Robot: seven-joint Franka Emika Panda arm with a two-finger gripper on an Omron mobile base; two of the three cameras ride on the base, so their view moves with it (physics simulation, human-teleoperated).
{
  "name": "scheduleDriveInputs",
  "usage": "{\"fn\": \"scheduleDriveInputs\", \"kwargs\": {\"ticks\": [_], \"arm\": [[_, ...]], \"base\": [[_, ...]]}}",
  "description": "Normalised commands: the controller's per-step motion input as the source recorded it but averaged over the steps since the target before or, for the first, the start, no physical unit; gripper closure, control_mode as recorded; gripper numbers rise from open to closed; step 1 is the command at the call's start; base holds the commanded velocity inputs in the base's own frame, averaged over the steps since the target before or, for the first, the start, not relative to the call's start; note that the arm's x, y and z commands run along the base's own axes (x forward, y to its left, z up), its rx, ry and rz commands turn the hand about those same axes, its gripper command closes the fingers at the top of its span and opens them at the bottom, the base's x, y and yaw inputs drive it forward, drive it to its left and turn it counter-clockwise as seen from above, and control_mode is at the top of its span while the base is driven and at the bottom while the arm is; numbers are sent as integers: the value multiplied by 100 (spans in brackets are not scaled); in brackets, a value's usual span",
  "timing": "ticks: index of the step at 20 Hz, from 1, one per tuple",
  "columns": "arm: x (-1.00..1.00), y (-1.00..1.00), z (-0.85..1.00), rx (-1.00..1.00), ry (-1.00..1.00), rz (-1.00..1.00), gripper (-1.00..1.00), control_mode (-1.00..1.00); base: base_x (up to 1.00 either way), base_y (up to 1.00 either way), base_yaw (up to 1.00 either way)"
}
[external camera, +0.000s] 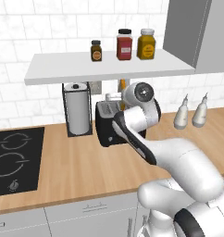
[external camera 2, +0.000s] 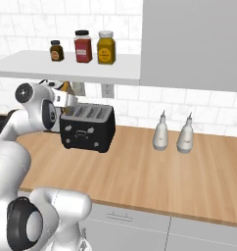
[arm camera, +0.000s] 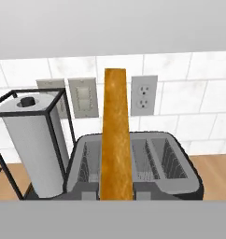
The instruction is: Start the toaster. Once the lever pops up, take the bread to the plate on the dining counter.
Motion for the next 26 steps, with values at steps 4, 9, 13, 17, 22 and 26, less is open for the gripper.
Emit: {"fn": "scheduleDriveInputs", "kwargs": {"ticks": [4,9,13,17,22,26], "arm": [[-54,0,0,0,17,0,100,-100],[-47,-2,6,0,23,0,100,-100],[-39,-28,5,0,27,0,100,-100],[-47,-39,8,0,38,0,100,-100],[-64,-46,-7,0,18,-2,100,-100],[-54,-17,-4,-8,-5,-1,100,-100]], "base": [[0,0,0],[0,0,0],[0,0,0],[0,0,0],[0,0,0],[0,0,0]]}}
